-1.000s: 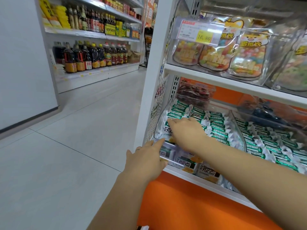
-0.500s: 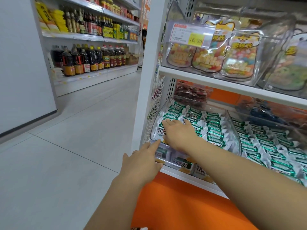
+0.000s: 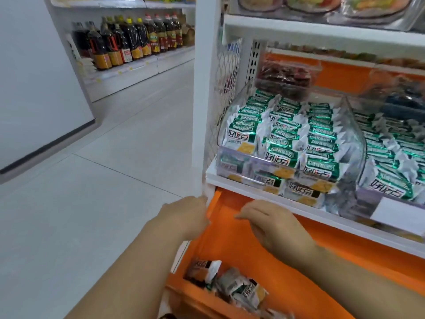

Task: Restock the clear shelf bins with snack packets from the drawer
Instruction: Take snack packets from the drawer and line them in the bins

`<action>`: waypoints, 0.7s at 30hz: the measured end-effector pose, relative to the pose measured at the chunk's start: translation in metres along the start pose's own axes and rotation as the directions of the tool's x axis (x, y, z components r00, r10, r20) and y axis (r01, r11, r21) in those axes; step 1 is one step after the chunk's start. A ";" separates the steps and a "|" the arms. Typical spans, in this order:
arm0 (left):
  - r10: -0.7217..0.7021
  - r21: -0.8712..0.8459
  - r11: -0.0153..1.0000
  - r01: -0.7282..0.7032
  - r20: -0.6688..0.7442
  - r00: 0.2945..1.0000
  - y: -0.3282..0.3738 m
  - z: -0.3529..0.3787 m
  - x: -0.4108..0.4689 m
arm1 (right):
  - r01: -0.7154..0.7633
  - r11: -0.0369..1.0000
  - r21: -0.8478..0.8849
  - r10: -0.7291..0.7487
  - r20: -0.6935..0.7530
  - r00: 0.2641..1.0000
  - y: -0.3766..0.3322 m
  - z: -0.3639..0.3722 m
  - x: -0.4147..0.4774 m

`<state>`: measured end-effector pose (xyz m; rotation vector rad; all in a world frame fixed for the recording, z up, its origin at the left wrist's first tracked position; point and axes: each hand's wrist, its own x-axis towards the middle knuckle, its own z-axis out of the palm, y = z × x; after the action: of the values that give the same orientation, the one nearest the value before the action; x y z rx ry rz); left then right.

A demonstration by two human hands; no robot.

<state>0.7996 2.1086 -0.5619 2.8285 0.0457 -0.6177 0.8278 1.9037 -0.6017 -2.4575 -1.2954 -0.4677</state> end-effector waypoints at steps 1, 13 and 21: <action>0.022 -0.001 1.000 -0.022 0.064 0.998 -0.001 0.006 0.002 | -0.052 0.998 0.034 0.049 0.096 0.994 0.004 0.014 -0.010; 0.013 -0.072 0.997 -0.001 0.159 0.987 -0.019 0.037 0.037 | -0.766 0.566 0.305 0.286 0.799 0.529 0.017 0.156 -0.039; 0.001 -0.026 1.000 0.003 0.176 0.984 -0.018 0.037 0.041 | -0.892 0.350 0.287 0.397 0.817 0.418 -0.008 0.193 -0.029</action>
<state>0.8202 2.1159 -0.6150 2.7367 0.0234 -0.8583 0.8317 1.9692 -0.7855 -2.1458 -0.2269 1.0262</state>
